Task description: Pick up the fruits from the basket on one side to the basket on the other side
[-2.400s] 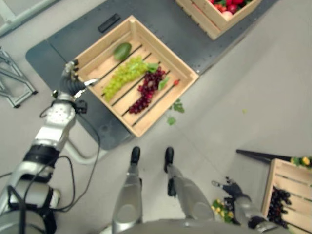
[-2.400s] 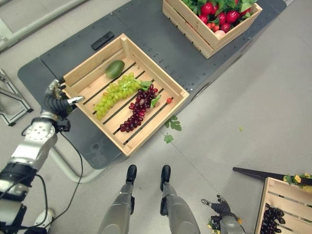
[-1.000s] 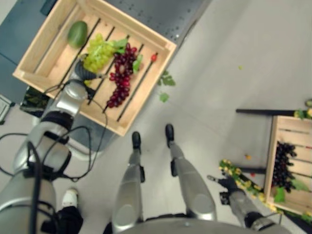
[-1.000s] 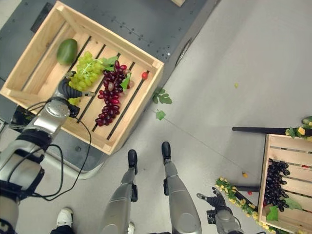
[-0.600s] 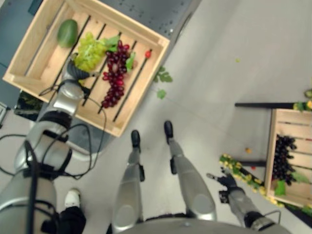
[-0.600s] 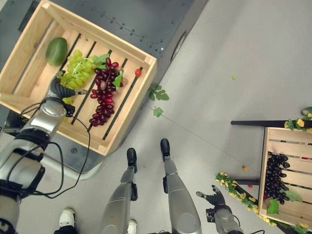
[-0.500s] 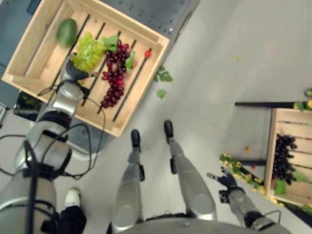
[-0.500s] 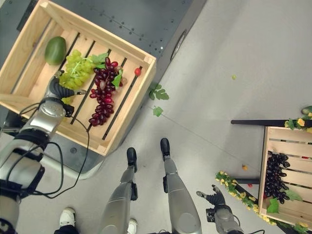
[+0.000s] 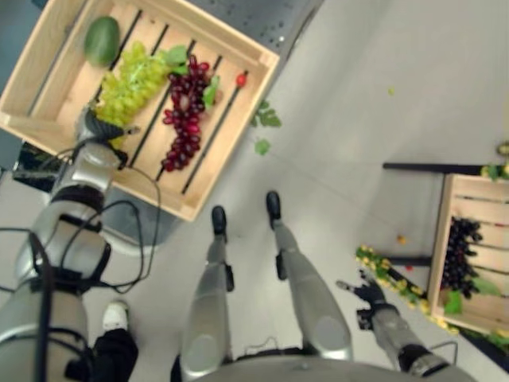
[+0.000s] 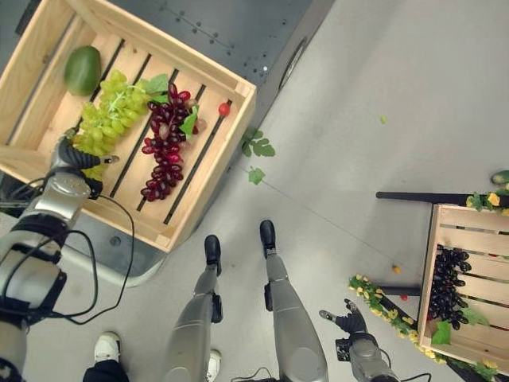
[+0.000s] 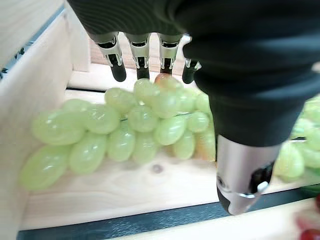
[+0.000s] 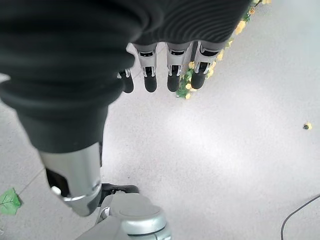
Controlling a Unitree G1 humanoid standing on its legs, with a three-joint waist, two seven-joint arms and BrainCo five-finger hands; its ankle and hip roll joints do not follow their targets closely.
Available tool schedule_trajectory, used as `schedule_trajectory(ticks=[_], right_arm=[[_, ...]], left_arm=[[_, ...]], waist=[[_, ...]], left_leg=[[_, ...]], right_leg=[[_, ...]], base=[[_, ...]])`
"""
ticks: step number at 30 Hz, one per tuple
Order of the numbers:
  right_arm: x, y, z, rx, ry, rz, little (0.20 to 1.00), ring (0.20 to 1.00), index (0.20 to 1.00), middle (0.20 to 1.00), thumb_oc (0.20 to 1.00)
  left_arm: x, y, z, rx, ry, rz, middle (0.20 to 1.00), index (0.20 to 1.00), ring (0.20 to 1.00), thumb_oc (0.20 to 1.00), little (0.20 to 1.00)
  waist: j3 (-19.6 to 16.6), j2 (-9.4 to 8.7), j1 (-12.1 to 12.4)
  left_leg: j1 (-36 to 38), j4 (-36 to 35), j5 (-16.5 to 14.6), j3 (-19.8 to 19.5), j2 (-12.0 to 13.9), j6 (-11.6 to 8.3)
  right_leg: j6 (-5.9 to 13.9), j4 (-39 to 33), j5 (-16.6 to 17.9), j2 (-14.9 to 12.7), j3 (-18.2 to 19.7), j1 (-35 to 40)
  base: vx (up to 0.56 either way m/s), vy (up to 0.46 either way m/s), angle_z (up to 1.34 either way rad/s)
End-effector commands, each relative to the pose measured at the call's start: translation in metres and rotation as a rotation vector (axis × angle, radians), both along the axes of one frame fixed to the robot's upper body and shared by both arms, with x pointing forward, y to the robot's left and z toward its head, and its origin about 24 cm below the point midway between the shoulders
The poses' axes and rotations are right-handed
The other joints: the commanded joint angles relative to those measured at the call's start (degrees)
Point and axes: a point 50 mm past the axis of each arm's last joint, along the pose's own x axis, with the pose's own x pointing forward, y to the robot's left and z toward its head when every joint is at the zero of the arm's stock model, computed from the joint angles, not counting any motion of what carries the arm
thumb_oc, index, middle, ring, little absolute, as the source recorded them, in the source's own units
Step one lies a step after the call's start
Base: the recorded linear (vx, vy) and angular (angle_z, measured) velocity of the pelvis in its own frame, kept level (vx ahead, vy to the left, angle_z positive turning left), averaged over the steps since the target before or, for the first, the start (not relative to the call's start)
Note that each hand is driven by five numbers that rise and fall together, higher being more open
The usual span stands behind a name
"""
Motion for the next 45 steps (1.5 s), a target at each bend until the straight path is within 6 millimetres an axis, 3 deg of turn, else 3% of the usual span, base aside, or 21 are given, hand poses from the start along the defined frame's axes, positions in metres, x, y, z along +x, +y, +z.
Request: schedule_trajectory(ticks=[1, 22, 23, 24, 25, 45], right_arm=[[-0.011, -0.014, 0.001, -0.026, -0.003, -0.023, 1.0, 1.0, 1.0, 1.0, 1.0], [-0.009, -0.015, 0.005, -0.029, -0.035, -0.023, 1.0, 1.0, 1.0, 1.0, 1.0], [-0.009, -0.015, 0.005, -0.029, -0.035, -0.023, 1.0, 1.0, 1.0, 1.0, 1.0], [-0.009, -0.015, 0.005, -0.029, -0.038, -0.021, 1.0, 1.0, 1.0, 1.0, 1.0], [-0.009, -0.015, 0.006, -0.029, -0.042, -0.02, 1.0, 1.0, 1.0, 1.0, 1.0], [-0.004, -0.015, 0.012, -0.035, -0.087, -0.018, 1.0, 1.0, 1.0, 1.0, 1.0]], left_arm=[[-0.013, 0.031, 0.036, 0.042, -0.084, 0.116, 1.0, 1.0, 1.0, 1.0, 1.0], [0.001, 0.006, 0.04, 0.052, -0.117, 0.054, 1.0, 1.0, 1.0, 1.0, 1.0], [0.001, 0.006, 0.04, 0.053, -0.116, 0.054, 0.893, 0.893, 0.893, 0.893, 0.893], [0.003, 0.004, 0.038, 0.05, -0.11, 0.042, 0.253, 0.253, 0.253, 0.253, 0.253], [0.003, 0.002, 0.037, 0.045, -0.108, 0.033, 0.2, 0.2, 0.2, 0.2, 0.2], [0.003, -0.001, 0.032, -0.012, -0.158, 0.036, 0.2, 0.2, 0.2, 0.2, 0.2]], waist=[[0.0, -0.47, 0.5], [0.0, -1.75, -0.2], [0.0, -1.76, -0.1], [0.0, -1.88, -0.1], [0.0, -1.91, -0.2], [0.0, -3.13, -0.4]], left_leg=[[-5.3, 3.6, -0.5, -2.7, -2.8, 1.75], [-8.6, 3.5, 0.2, -3.0, -3.2, 1.82], [-8.6, 3.5, 0.2, -3.0, -3.2, 1.82], [-8.9, 3.5, 0.2, -3.0, -3.2, 1.86], [-9.0, 3.5, 0.2, -3.1, -3.3, 1.87], [-10.2, 3.0, 0.8, -3.2, -3.2, 1.77]], right_leg=[[6.56, 3.9, -3.6, -1.3, -1.5, -2.3], [6.55, 3.8, -2.6, -1.3, -1.2, -5.7], [6.55, 3.8, -2.6, -1.3, -1.2, -5.7], [6.53, 3.9, -2.6, -1.3, -1.1, -6.0], [6.55, 3.9, -2.5, -1.3, -1.1, -6.2], [6.63, 3.5, -1.9, -1.1, -0.9, -7.4]], base=[[0.0, 0.0, 0.0], [0.0, 0.0, 0.0], [0.0, 0.0, 0.0], [0.0, 0.0, 0.0], [0.0, 0.0, 0.0], [0.0, 0.0, 0.0]])
